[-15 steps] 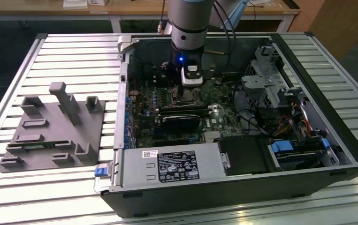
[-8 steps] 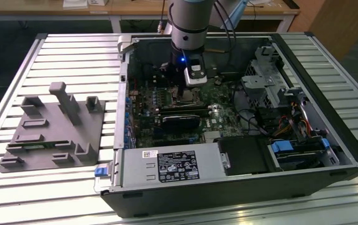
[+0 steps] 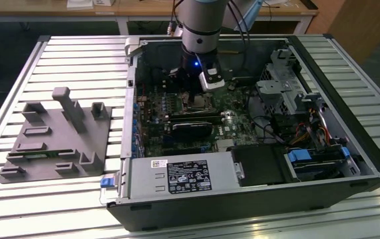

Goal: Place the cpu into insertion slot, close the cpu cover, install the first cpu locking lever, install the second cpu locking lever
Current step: 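Close the cpu cover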

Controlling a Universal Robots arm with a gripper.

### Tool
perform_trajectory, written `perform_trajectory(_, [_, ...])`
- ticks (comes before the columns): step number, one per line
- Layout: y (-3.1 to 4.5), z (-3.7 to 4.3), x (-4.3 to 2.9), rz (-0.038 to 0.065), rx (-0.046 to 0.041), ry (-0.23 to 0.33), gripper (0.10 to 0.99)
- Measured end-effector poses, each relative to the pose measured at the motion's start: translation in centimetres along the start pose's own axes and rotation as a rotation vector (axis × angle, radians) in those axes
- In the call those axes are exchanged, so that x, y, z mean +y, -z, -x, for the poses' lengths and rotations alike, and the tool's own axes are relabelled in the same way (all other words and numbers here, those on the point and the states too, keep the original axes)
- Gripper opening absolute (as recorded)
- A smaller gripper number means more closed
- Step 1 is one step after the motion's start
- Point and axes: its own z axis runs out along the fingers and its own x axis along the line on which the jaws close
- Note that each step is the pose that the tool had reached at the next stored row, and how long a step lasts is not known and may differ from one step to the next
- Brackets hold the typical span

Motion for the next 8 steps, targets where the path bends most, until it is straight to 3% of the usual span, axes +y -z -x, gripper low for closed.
perform_trajectory(8, [-0.07,0.0,0.0,-0.005,0.0037,0.136,0.106])
